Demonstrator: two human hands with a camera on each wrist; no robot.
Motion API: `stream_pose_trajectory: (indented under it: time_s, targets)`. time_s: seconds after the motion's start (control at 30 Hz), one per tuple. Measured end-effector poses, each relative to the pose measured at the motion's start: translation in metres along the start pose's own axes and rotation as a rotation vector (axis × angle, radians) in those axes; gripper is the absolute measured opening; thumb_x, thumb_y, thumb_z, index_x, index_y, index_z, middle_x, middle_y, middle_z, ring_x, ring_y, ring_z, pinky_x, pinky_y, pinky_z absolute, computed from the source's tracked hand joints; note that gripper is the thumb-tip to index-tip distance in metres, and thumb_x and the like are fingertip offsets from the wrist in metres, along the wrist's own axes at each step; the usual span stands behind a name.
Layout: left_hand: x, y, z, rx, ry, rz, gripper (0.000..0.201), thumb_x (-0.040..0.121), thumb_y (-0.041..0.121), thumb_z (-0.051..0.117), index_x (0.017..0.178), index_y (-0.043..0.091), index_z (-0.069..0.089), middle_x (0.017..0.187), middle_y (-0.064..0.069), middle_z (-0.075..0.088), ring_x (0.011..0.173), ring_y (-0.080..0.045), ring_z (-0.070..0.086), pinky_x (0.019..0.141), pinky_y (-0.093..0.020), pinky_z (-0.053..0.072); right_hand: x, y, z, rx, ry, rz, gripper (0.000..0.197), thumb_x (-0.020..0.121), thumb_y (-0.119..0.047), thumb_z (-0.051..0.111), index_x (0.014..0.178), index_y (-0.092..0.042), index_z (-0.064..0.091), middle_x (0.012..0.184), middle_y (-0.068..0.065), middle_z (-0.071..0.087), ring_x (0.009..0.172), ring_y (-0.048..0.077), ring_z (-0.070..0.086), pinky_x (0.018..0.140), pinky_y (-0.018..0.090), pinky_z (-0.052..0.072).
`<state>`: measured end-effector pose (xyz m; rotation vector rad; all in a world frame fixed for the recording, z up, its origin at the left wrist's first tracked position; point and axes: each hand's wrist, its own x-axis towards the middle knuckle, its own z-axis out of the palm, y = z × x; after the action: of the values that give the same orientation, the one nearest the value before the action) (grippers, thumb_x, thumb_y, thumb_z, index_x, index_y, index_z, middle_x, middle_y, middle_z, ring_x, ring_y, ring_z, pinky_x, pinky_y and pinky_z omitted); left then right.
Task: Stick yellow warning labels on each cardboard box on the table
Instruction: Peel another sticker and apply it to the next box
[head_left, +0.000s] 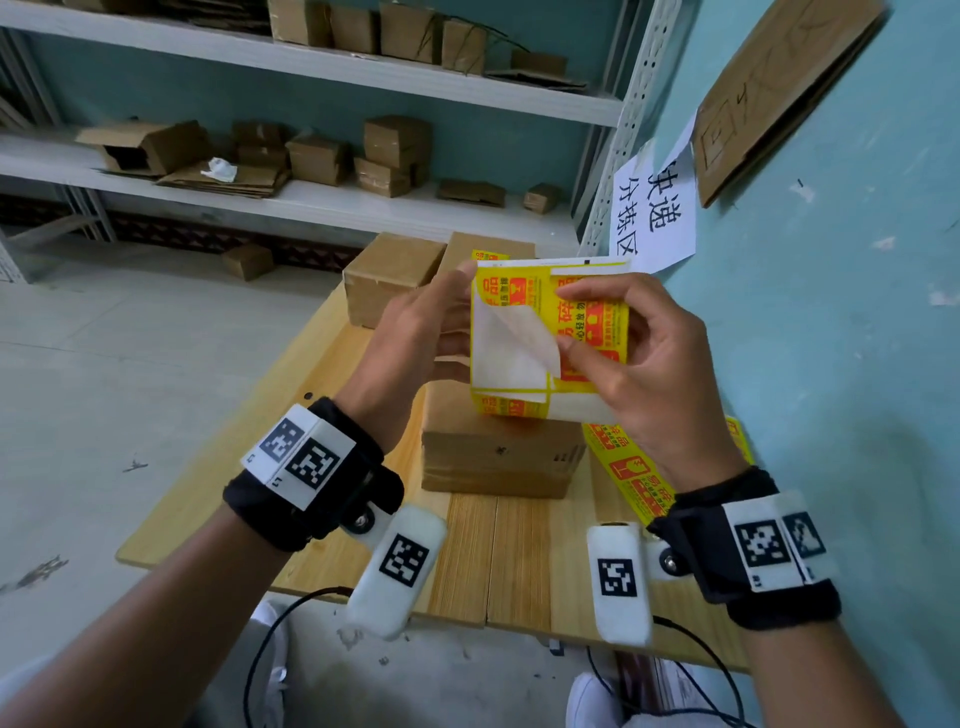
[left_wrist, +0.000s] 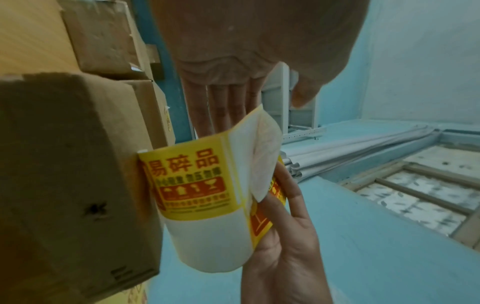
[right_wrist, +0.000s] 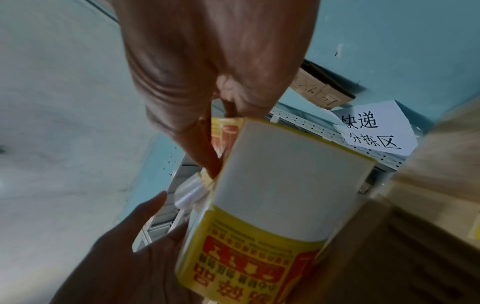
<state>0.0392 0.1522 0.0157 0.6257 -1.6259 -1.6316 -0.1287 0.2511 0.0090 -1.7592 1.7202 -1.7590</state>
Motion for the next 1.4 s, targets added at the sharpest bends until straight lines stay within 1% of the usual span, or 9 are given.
stream_pose_trajectory:
  time_s: [0.1,0.23,0.33,0.4,0.53,0.7,0.8,1.2,1.4]
  targets:
    - [0.001,-0.002,0.0,0.006,0.069,0.023,0.03,0.094,0.038,0.057,0.098,0.011,0.071,0.097,-0.009,0.074,0.089,-0.03,0.069,0.077,-0.041,0.053,0.0,-0.001,0.001,-0.073,-0.053,-0.046,0.032,0.081,-0.007,0.079,0.111,-0.014,0.069,0.115,0.007,0.059,0.112,0.015,0.062,0.087,0.027,0.056]
    - [-0.001,-0.005,0.0,0.019,0.077,0.075,0.014,0.095,0.018,0.059,0.098,0.015,0.072,0.088,0.001,0.074,0.074,-0.011,0.066,0.062,-0.024,0.053,-0.001,0.002,0.004,-0.222,0.055,-0.042,0.032,0.08,-0.018,0.076,0.111,-0.023,0.07,0.125,0.002,0.05,0.126,0.017,0.05,0.104,0.038,0.048]
    - [-0.002,-0.004,0.003,0.039,0.06,0.096,0.019,0.097,0.017,0.056,0.1,0.009,0.073,0.09,-0.003,0.075,0.076,-0.011,0.07,0.064,-0.024,0.055,-0.003,-0.005,0.007,-0.534,0.2,-0.101,0.033,0.077,-0.027,0.078,0.109,-0.025,0.071,0.125,0.007,0.046,0.121,0.02,0.043,0.104,0.012,0.03]
    - [-0.003,-0.003,0.006,0.072,0.051,0.117,0.022,0.098,0.018,0.053,0.098,0.006,0.073,0.093,-0.006,0.075,0.08,-0.015,0.071,0.069,-0.028,0.058,-0.003,-0.012,0.01,-0.635,0.237,-0.17,0.027,0.079,-0.025,0.077,0.105,-0.02,0.071,0.117,0.009,0.049,0.109,0.019,0.046,0.095,0.014,0.034]
    - [-0.004,-0.004,0.012,0.106,0.02,0.141,0.027,0.099,0.019,0.05,0.103,0.003,0.071,0.097,-0.013,0.074,0.087,-0.023,0.072,0.076,-0.033,0.06,-0.003,-0.021,0.018,-0.507,0.057,-0.289,0.01,0.092,-0.017,0.067,0.098,-0.011,0.07,0.098,0.003,0.061,0.091,0.016,0.057,0.079,0.022,0.047]
    - [-0.004,-0.005,0.011,0.094,0.047,0.127,0.027,0.1,0.019,0.05,0.101,0.004,0.072,0.094,-0.015,0.073,0.082,-0.02,0.07,0.073,-0.03,0.059,-0.005,-0.021,0.021,-0.382,-0.091,-0.214,0.019,0.09,-0.029,0.069,0.1,-0.013,0.069,0.1,-0.001,0.061,0.094,0.013,0.059,0.077,0.023,0.05]
    - [-0.003,-0.004,0.01,0.068,0.055,0.102,0.028,0.099,0.02,0.051,0.102,-0.001,0.07,0.094,-0.015,0.073,0.077,-0.012,0.07,0.066,-0.018,0.054,-0.005,-0.019,0.019,-0.398,-0.093,-0.208,0.014,0.088,-0.023,0.071,0.098,-0.014,0.069,0.099,-0.002,0.06,0.093,0.013,0.058,0.075,0.021,0.049]
    - [-0.009,0.0,0.016,0.096,-0.039,0.14,0.031,0.102,0.019,0.044,0.108,0.003,0.07,0.101,-0.011,0.074,0.091,-0.018,0.072,0.078,-0.024,0.058,-0.003,-0.017,0.022,-0.364,0.01,-0.201,0.013,0.093,-0.025,0.066,0.092,-0.013,0.068,0.092,-0.004,0.063,0.09,0.012,0.059,0.076,0.027,0.049]
    - [-0.011,0.004,0.016,0.037,-0.082,0.15,0.029,0.1,0.003,0.042,0.111,0.006,0.069,0.103,-0.01,0.074,0.09,-0.013,0.071,0.078,-0.019,0.054,-0.002,-0.018,0.013,-0.339,-0.085,-0.204,0.015,0.087,-0.016,0.071,0.1,-0.011,0.068,0.1,0.0,0.062,0.093,0.01,0.06,0.078,0.015,0.047]
